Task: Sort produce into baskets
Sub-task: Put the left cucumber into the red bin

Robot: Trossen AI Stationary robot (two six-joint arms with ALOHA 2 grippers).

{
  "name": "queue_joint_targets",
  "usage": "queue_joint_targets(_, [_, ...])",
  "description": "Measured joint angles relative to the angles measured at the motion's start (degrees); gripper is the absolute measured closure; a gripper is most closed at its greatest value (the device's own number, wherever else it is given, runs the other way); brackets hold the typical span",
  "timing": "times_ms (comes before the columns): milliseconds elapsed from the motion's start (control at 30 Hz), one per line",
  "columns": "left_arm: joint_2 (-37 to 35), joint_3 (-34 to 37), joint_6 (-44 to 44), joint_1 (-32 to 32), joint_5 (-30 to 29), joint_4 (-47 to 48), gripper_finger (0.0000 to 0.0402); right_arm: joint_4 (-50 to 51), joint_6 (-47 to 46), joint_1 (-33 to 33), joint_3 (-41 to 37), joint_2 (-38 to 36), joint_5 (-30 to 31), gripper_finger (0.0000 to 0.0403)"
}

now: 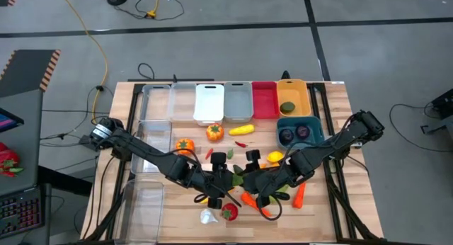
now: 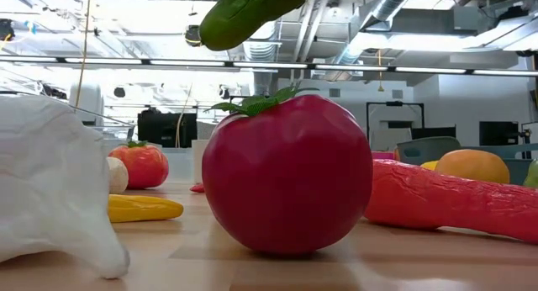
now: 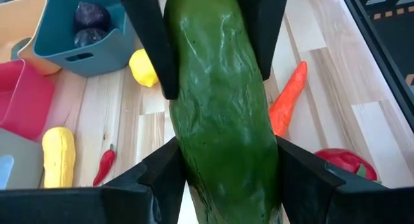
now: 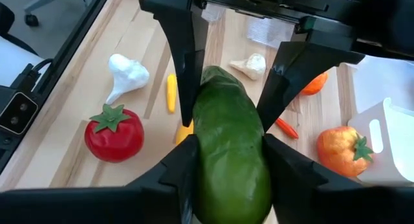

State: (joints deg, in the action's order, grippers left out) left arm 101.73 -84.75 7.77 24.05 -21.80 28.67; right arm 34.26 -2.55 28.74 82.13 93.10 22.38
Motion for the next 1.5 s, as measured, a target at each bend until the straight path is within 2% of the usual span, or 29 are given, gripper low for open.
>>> queue_joint_targets(200, [0.0,0.0,0.8,-0.5,1.1,0.0,0.0209,0.1,-0.2,0.0,0.0,0.0,-0.1,0.0223])
queue_joint_targets(400, [-0.1,0.0,0.5,-1.8,7.0,0.0,0.0203,0.2,-0.5,-0.3,0.0,0.0,-0.3,0.0219])
queue_joint_targets(767, [-0.1,0.0,0.7,-4.0,12.6,0.9,0.0137,0.5,-0.4,-2.1,0.0,0.1,-2.1,0.0224])
queue_joint_targets(1000, [-3.1,0.0,0.0,-6.6,12.3,8.7,0.0132,6.1,-0.6,-4.4,0.0,0.0,-1.6,0.0224])
queue_joint_targets(1200, [-6.7,0.0,0.0,-9.2,11.9,17.0,0.0134,14.4,-3.3,-9.0,0.0,0.0,-0.7,0.0224])
queue_joint_targets(1367, [-10.7,0.0,-1.7,-10.2,10.3,23.5,0.0134,23.4,-5.0,-15.3,0.0,0.0,6.0,0.0223])
queue_joint_targets(1500, [-15.9,0.0,-2.8,-10.3,5.2,25.1,0.0134,28.1,-4.7,-22.3,0.0,0.0,9.5,0.0223])
